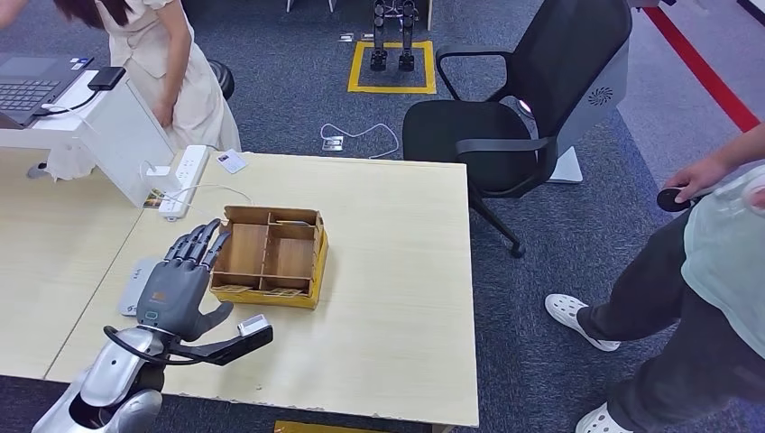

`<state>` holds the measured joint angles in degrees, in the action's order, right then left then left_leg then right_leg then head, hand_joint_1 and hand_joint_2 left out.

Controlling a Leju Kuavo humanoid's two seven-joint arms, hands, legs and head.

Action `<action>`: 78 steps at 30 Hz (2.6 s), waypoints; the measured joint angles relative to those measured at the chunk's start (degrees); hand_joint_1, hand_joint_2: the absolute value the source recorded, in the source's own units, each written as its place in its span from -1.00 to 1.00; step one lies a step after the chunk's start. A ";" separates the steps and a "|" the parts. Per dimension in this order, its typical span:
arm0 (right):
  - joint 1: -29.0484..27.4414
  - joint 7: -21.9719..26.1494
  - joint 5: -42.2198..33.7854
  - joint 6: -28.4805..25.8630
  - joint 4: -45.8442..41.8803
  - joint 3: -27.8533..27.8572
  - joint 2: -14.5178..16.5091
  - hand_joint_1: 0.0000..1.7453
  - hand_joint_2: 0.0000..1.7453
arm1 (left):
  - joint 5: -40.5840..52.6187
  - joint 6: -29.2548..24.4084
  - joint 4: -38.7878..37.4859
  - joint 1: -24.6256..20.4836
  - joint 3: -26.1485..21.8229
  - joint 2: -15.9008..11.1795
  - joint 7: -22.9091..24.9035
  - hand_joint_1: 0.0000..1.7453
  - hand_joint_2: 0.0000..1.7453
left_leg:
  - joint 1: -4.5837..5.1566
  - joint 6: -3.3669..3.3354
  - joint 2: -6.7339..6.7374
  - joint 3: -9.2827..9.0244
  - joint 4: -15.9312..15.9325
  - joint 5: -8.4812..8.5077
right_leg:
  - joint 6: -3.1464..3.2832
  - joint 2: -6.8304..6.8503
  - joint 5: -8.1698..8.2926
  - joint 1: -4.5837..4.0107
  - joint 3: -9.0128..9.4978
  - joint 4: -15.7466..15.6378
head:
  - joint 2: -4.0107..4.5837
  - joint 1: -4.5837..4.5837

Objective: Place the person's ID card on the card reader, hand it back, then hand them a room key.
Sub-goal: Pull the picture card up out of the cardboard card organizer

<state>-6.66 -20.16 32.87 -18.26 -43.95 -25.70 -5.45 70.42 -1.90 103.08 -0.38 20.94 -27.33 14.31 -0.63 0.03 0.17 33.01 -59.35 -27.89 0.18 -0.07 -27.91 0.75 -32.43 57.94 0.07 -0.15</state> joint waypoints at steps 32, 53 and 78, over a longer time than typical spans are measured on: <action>-0.77 1.15 4.16 1.78 -1.25 4.62 0.96 -1.00 -1.00 | 8.97 -0.86 -11.22 -1.80 0.61 6.15 3.62 -1.00 1.00 | 0.00 0.00 0.01 0.01 0.00 0.00 | 0.00 -0.01 0.00 -0.01 0.00 0.00 | 0.00 0.01; -0.75 1.21 4.33 1.78 -1.19 5.04 1.20 -1.00 -1.00 | 10.33 -0.93 -14.05 -2.16 0.55 7.05 4.88 0.44 1.00 | 0.00 0.00 0.01 0.01 0.00 0.00 | 0.00 0.00 0.00 -0.01 0.00 0.00 | 0.00 0.00; -0.68 1.87 4.83 1.25 -0.72 5.06 1.25 -1.00 -1.00 | 9.18 -0.57 -14.99 -2.52 0.52 7.03 3.71 1.00 1.00 | 0.00 0.00 0.00 0.01 0.00 0.00 | 0.00 0.00 0.00 -0.01 0.01 0.01 | 0.00 0.00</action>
<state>-7.34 -18.29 37.70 -17.00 -44.67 -20.63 -4.20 79.61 -2.47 88.08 -2.90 21.46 -20.31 18.02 -0.63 0.03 0.17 33.02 -59.35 -27.89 0.18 -0.07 -27.90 0.74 -32.42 57.94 0.07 -0.15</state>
